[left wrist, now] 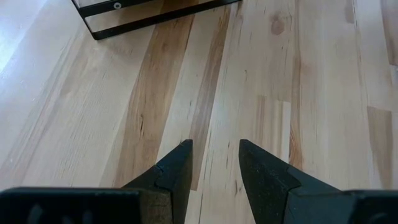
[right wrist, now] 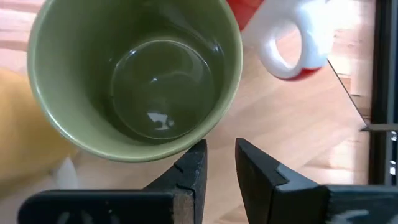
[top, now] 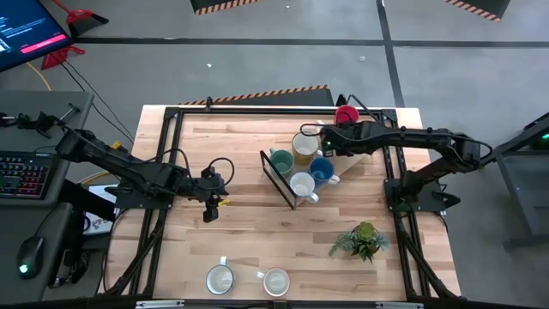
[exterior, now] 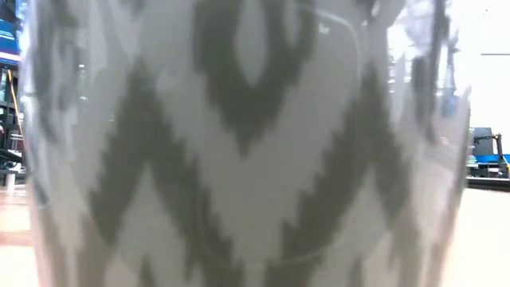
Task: Place coffee mugs
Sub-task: Put the white mug on the shelf, then put the blue patterned mug on the shelf
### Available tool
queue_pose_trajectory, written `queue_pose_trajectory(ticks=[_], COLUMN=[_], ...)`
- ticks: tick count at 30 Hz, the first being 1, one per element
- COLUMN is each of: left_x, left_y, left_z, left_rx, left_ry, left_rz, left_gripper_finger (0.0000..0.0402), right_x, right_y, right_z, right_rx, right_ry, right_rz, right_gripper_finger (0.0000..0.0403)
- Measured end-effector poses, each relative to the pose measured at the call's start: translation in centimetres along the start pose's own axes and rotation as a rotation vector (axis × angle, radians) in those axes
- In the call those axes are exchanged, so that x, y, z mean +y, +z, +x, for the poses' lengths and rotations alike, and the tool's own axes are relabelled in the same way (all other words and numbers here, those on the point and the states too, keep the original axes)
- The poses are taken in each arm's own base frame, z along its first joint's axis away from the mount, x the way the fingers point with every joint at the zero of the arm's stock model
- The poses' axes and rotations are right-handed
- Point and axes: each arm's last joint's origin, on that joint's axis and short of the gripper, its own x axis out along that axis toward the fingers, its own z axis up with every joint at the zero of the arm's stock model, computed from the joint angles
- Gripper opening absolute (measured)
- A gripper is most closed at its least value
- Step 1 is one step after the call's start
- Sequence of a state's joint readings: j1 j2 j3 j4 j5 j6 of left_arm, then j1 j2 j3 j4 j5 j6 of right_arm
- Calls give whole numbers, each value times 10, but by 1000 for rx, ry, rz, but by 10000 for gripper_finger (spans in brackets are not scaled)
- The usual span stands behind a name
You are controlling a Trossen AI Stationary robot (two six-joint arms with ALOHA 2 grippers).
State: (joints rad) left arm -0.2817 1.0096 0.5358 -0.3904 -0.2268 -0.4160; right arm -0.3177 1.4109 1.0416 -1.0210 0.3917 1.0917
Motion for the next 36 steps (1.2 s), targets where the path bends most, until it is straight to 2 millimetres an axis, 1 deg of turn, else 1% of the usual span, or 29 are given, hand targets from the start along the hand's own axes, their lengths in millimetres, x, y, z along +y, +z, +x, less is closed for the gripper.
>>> queue_pose_trajectory(ticks=[9,19,26,33,36], left_x=[0,0,0,0,0], left_y=[0,0,0,0,0], left_z=[0,0,0,0,0], left_rx=[0,0,0,0,0], left_ry=[0,0,0,0,0], left_rz=[0,1,0,0,0], left_gripper_finger=[122,122,122,122,122], right_x=[0,-1,-7,-11,-11], right_y=[5,3,-4,-24,-26], right_z=[2,2,1,-8,-25], right_rx=[-14,20,115,240,227], right_ry=[15,12,-43,-106,-133], right_rz=[7,3,11,-21,-25], right_gripper_finger=[68,68,68,68,64])
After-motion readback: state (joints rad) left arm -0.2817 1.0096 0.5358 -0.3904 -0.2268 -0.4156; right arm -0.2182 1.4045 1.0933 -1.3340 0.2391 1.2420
